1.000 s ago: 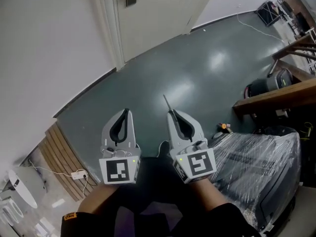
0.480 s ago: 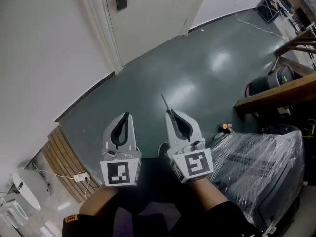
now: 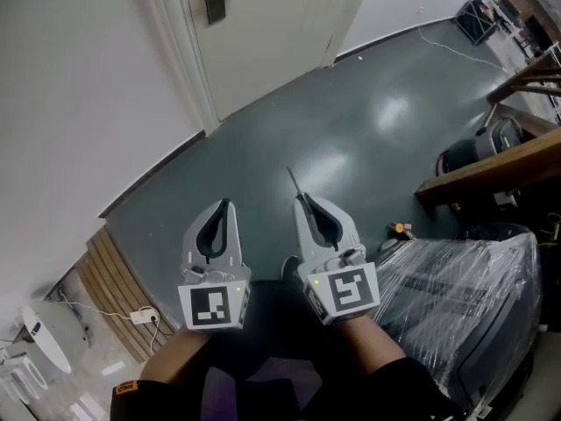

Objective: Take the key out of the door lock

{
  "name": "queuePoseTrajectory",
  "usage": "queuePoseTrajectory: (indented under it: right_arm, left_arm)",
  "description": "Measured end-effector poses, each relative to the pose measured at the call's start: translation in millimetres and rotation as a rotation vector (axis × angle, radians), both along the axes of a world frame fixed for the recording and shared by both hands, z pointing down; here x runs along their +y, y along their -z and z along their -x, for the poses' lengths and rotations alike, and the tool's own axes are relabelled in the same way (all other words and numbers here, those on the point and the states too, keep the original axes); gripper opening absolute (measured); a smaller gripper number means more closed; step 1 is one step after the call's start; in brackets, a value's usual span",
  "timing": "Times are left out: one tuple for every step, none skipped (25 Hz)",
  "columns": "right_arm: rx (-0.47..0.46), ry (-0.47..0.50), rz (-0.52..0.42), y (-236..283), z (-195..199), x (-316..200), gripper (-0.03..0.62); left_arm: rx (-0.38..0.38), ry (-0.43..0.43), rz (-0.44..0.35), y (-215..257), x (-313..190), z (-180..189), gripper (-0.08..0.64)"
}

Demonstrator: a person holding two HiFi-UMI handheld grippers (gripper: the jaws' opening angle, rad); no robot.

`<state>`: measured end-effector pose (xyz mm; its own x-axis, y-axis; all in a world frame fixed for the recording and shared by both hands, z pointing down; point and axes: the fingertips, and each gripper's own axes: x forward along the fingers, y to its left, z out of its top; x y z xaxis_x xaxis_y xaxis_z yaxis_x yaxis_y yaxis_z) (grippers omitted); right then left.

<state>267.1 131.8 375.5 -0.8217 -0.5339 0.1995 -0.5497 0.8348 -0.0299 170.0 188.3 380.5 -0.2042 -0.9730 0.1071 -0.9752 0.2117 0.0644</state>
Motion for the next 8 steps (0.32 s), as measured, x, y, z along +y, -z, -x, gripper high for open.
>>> queuePoseTrajectory:
  right_arm:
    - [0.000,-0.001,0.001,-0.2,-0.3,0.9,0.014]
    - [0.001,-0.001,0.000,-0.2,-0.4,2.0,0.014]
    - [0.002,0.000,-0.001,-0.2,-0.3,3.1,0.014]
    - [0.003,0.000,-0.002,-0.6,-0.1,4.4,0.014]
    - [0.004,0.000,-0.002,-1.2,0.2,5.7,0.014]
    - [0.005,-0.001,-0.002,-1.8,0.4,7.0,0.014]
    - [0.004,-0.001,-0.003,-2.4,0.7,8.3,0.014]
    - [0.004,-0.002,-0.003,-3.0,1.0,9.6,0.014]
  left_arm:
    - [0.001,0.000,0.004,-1.1,1.4,-0.1,0.018]
    - [0.000,-0.001,0.004,-1.5,2.7,-0.1,0.018]
    - [0.001,0.000,0.001,-1.4,3.6,0.2,0.018]
    - [0.004,0.002,-0.002,-1.1,4.5,0.5,0.018]
    - [0.005,0.002,-0.005,-0.6,5.3,0.7,0.018]
    - [0.006,0.000,-0.007,-0.4,6.1,0.8,0.018]
    - [0.007,-0.001,-0.009,-0.6,7.1,0.9,0.018]
    - [0.008,-0.003,-0.010,-0.9,8.2,1.0,0.018]
